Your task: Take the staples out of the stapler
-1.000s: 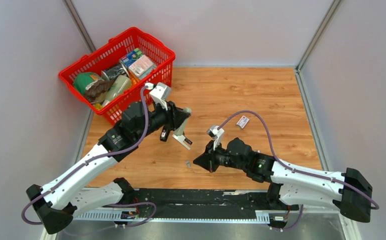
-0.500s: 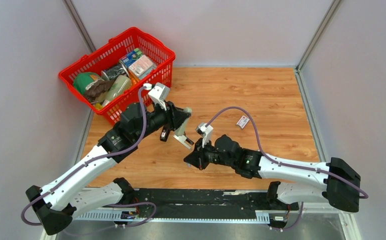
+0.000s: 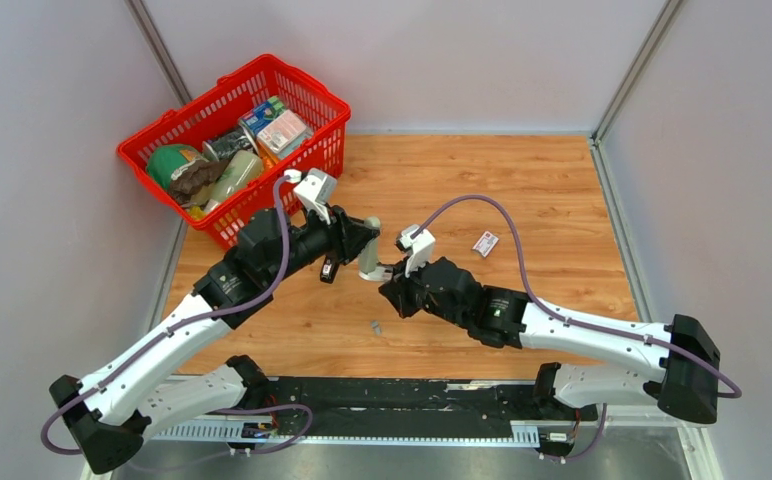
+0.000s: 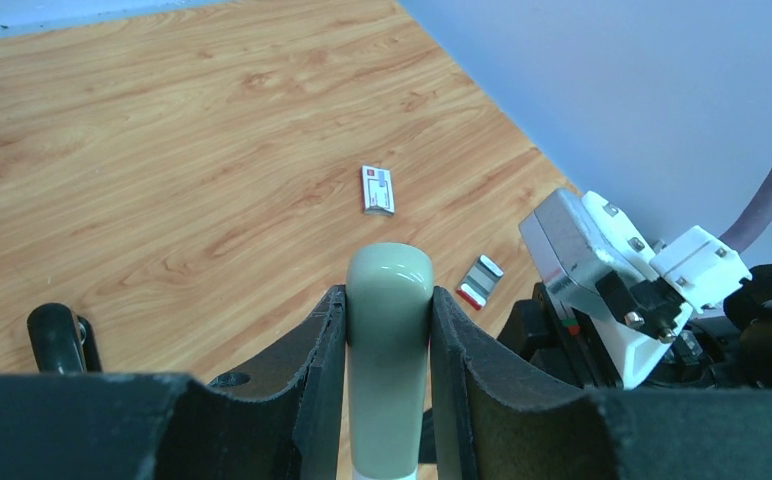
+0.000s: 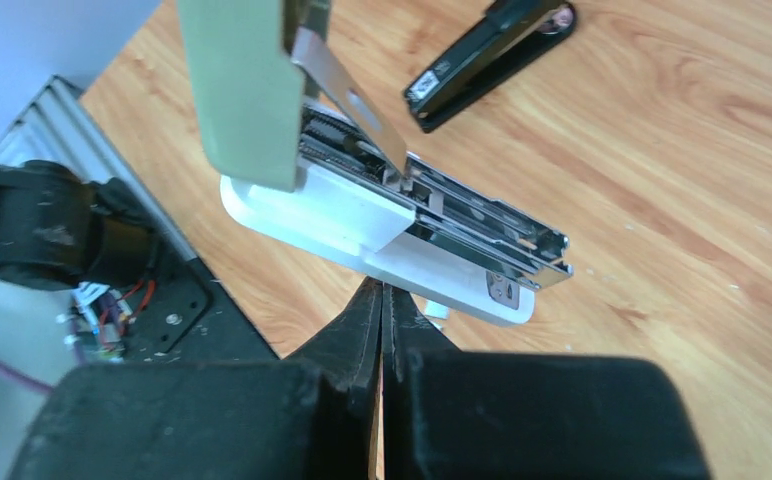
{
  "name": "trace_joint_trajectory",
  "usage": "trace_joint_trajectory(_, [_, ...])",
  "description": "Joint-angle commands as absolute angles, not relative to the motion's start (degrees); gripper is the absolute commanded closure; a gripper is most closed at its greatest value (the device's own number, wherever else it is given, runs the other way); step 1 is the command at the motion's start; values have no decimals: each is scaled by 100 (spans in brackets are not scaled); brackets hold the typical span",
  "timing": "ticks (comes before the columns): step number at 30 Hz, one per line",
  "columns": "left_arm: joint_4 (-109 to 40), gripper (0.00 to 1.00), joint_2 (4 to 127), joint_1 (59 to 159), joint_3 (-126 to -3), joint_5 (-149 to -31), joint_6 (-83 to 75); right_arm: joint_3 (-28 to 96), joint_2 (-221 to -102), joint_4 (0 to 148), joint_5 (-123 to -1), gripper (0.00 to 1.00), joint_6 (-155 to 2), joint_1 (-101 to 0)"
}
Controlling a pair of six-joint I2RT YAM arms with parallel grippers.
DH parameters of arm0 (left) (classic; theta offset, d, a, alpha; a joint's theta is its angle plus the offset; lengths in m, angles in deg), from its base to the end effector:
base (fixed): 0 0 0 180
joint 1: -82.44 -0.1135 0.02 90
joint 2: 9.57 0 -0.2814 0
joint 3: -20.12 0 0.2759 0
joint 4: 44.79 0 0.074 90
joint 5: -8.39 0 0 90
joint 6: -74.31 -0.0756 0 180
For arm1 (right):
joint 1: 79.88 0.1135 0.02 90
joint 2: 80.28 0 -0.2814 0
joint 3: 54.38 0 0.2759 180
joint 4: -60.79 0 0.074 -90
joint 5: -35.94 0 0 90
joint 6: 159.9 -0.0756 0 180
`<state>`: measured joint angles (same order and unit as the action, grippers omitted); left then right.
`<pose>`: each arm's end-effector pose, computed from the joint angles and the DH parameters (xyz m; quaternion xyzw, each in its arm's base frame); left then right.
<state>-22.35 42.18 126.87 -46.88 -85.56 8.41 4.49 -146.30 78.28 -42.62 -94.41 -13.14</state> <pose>0.1822 -0.1859 0.3884 0.1547 0.7338 -0.3935 0.5317 0.1378 0.2826 0.2745 -0.2515 0.8007 0.3254 0.4357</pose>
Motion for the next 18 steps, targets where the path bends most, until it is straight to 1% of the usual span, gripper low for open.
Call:
trace_joint_trajectory(1, [-2317,100,4044,12674,-4852,-8811,866,767,-14620,8240,-3359,100,-9082,-1343])
trace_joint_trajectory(9, [-2238,100,3904,12665,-4869,-8724,848,574,-14505,8346,-3278,100,-9195,-1458])
trace_joint_trajectory(18, [-2361,100,3912,12674,-4861,-8732,910,-59,-14374,7872,-3420,100,-9837,-1449])
